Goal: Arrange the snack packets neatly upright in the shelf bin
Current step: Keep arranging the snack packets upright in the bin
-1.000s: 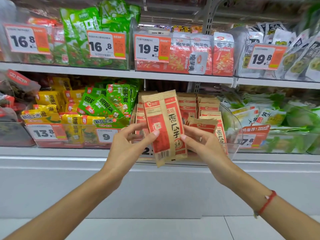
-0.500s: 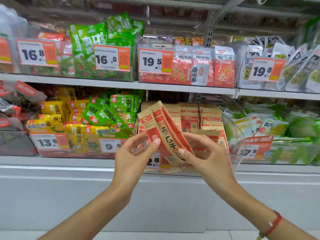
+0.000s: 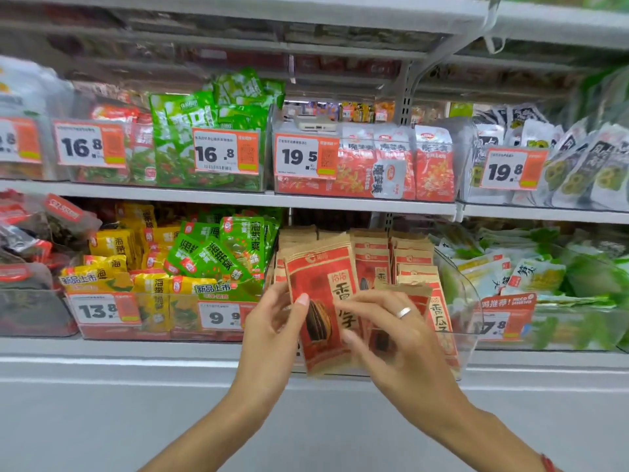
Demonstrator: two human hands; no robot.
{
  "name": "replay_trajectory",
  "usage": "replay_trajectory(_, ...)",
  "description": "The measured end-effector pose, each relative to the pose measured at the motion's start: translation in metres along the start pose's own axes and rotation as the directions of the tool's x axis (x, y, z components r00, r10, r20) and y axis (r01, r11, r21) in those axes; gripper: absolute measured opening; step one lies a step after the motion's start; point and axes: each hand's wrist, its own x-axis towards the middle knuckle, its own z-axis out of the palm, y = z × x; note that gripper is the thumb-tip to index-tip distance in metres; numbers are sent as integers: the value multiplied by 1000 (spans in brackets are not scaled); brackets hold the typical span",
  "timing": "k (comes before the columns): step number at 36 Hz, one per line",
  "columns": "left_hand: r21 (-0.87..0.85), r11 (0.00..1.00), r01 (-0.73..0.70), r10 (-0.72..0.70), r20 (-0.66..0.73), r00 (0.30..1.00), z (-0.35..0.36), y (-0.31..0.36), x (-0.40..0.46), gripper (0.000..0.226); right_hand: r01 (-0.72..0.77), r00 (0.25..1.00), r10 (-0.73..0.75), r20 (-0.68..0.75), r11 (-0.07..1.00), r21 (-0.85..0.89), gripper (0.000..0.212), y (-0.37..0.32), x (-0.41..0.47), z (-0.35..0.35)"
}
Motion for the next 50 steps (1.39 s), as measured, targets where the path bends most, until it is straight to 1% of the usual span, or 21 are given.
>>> replay_trajectory(3,143,983,-111,106,44,993,-4,0,4,26,-22,997,24,-79,999,25,44,1,12,-12)
replay_trajectory(6,197,968,-153,144,60,988,-4,-1,4,24,-51,994,55,-96,998,35,55,0,24,-19)
replay_trajectory(8,211,960,-186,174,71,982,0,1,5,25,-59,995,61,-74,998,29,58,0,33,-22)
replay_trajectory(12,275,920,-280,266,88,960,9,4,17,26,-80,997,82,-14,989,122,33,6,51,-30)
replay_trajectory(15,379,855,-353,353,74,933,15,4,35,28,-105,994,101,32,976,192,26,11,67,-38)
replay_trajectory(19,542,719,-436,478,69,875,26,6,62,33,-47,997,56,-57,987,154,25,22,90,-50)
replay_trajectory(23,575,715,-398,459,42,887,34,-1,83,20,6,989,4,-150,998,67,20,43,105,-66)
replay_trajectory(24,614,690,-383,448,53,893,33,-7,88,19,11,986,-1,-164,998,60,21,49,107,-71)
replay_trajectory(25,670,639,-377,440,83,894,30,-14,93,20,11,985,-3,-175,999,46,22,56,109,-75)
replay_trajectory(27,780,524,-343,368,156,917,24,-32,102,22,-9,986,8,-166,1000,-1,23,73,109,-82)
replay_trajectory(28,817,480,-319,315,179,932,22,-40,106,25,-22,990,17,-143,999,-31,22,83,109,-85)
replay_trajectory(30,854,399,-334,250,248,936,20,-53,111,32,-60,996,57,-63,997,-54,21,103,109,-87)
replay_trajectory(32,859,364,-360,178,316,932,22,-60,112,43,-143,988,143,52,990,-9,23,119,109,-86)
replay_trajectory(34,837,405,-367,140,341,930,21,-68,113,48,-227,960,219,174,974,25,19,132,109,-81)
replay_trajectory(36,809,458,-369,160,333,929,19,-71,114,47,-252,920,238,311,968,5,16,140,108,-73)
replay_trajectory(38,792,475,-385,175,343,923,20,-71,115,47,-287,870,253,424,958,15,16,142,110,-65)
replay_trajectory(40,779,495,-385,176,344,922,19,-70,116,47,-299,865,257,431,954,31,17,140,114,-60)
replay_trajectory(43,762,514,-394,199,342,919,18,-73,115,45,-270,916,225,334,958,95,17,133,121,-58)
replay_trajectory(45,762,508,-401,203,347,916,18,-73,114,44,-247,926,205,317,964,98,17,130,126,-60)
replay_trajectory(47,764,498,-410,211,352,912,17,-73,114,44,-245,892,211,400,969,36,17,130,127,-58)
replay_trajectory(50,771,465,-435,222,375,900,19,-70,112,47,-296,771,294,565,951,-91,19,141,118,-46)
